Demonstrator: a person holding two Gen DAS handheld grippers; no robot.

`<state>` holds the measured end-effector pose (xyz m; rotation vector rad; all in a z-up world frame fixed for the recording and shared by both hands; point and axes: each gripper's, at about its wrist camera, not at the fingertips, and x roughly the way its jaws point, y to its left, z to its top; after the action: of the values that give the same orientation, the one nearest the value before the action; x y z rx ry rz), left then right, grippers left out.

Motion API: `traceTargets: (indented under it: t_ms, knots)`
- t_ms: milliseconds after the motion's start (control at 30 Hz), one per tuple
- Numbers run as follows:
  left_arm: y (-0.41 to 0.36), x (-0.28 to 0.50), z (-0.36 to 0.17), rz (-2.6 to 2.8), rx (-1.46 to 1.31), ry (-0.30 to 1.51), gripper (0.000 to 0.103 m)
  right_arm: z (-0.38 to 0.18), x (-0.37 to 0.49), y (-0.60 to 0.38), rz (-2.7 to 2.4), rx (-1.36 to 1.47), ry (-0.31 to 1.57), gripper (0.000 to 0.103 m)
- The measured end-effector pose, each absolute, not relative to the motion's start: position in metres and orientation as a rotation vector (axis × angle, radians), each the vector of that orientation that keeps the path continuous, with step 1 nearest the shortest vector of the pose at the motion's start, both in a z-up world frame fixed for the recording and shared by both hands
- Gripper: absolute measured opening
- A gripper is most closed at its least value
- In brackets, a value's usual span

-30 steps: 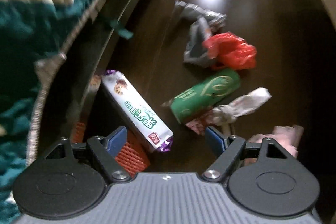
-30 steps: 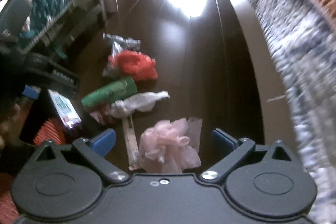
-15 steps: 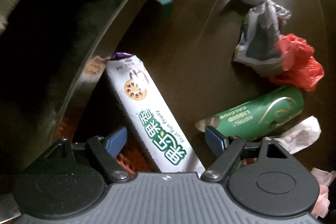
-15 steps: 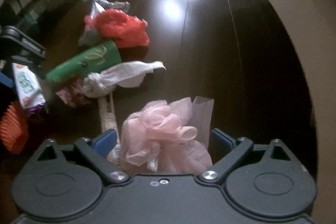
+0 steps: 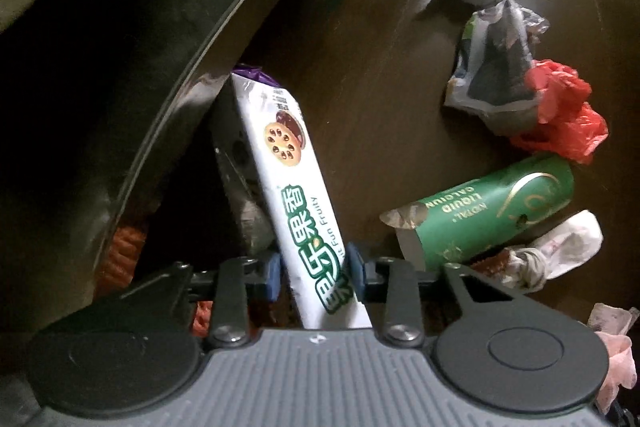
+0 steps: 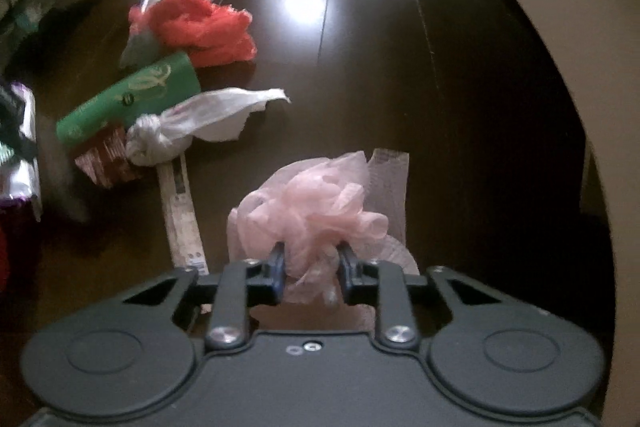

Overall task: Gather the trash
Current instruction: 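Close the left gripper on the biscuit box while the right gripper grasps the pink mesh bag, then lift the biscuit box and pink mesh bag toward the wastebasket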

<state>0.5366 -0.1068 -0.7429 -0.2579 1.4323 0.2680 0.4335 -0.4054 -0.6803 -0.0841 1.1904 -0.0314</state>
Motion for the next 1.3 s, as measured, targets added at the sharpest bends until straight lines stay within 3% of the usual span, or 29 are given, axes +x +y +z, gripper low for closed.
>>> traceTargets:
  t_ms: [367, 733, 1300]
  knots:
    - [-0.123, 0.508, -0.679, 0.142, -0.282, 1.372, 0.031, -0.617, 0.411, -0.411, -0.015, -0.031, 1.150, 0.018]
    - [-0.158, 0.469, -0.585, -0.089, -0.237, 1.308, 0.031, -0.504, 0.385, -0.412, 0.076, 0.053, 1.040, 0.018]
    - [-0.166, 0.424, -0.341, -0.341, -0.012, 0.967, 0.031, -0.325, 0.367, -0.422, 0.276, -0.014, 0.815, 0.018]
